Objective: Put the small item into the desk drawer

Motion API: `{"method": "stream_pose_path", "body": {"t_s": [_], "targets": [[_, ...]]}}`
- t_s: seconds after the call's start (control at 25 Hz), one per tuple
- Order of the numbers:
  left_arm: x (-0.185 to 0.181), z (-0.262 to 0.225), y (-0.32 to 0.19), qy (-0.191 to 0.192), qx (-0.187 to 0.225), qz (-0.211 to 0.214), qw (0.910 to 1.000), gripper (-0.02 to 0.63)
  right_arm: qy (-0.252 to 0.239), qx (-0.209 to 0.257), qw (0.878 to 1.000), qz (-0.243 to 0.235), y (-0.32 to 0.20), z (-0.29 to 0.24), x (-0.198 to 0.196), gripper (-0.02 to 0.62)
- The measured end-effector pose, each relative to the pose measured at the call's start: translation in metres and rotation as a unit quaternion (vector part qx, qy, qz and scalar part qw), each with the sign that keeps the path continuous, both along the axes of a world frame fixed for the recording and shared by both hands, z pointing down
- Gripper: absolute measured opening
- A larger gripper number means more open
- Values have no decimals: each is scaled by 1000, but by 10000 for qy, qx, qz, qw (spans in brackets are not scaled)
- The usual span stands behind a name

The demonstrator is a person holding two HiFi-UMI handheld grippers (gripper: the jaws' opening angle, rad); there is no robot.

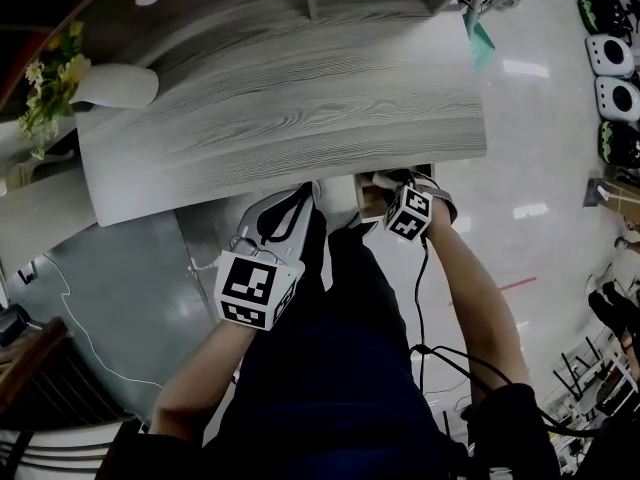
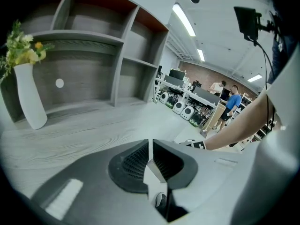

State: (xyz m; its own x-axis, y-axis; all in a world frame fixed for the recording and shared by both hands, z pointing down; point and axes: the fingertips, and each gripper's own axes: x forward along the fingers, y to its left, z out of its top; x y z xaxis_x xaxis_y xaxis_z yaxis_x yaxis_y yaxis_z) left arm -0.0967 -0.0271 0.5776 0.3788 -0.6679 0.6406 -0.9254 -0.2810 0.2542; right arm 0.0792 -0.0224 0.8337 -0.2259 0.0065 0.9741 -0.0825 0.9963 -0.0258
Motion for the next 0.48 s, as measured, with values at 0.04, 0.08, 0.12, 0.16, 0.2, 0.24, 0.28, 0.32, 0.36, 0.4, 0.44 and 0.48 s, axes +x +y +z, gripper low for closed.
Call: {"method": "stream_pose_path", "body": {"t_s": [0.04,0.08,0.12,0.16,0.2,0.24,0.28,0.32,0.36,0.4,0.44,0.48], "targets": [[-1,1,1,-1,-11,-13,10000,29,14,-22,10000,-4,1,2,0,138],[-1,2,1,-1,-18,-25,10000,29,27,-41,10000,-8,2,3,0,138],[-2,2,2,0,-23,-34,10000,29,38,-57,10000,-2,2,4,0,138],[-2,2,2,2,-26,-39,10000,29,41,-71,10000,22,2,4,0,140],[-2,2,2,5,-29,-42,10000,29,35,-79,9999,63,1,4,-1,142],[-2,2,1,10,-33,-42,10000,29,21,-78,9999,111,0,4,-1,148],[-1,2,1,16,-37,-40,10000,29,2,-74,9999,154,0,3,-2,153],[0,2,1,21,-39,-33,10000,29,-18,-79,9998,188,0,2,-3,156],[1,2,1,26,-36,-21,10000,29,-33,-95,9997,213,0,1,-3,162],[2,2,1,29,-29,-4,10000,29,-50,-106,9997,234,1,0,-3,166],[4,2,0,33,-19,14,10000,29,-74,-102,9996,256,1,-2,-4,167],[5,1,-1,37,-6,31,10000,29,-104,-82,9995,278,0,-4,-4,167]]}}
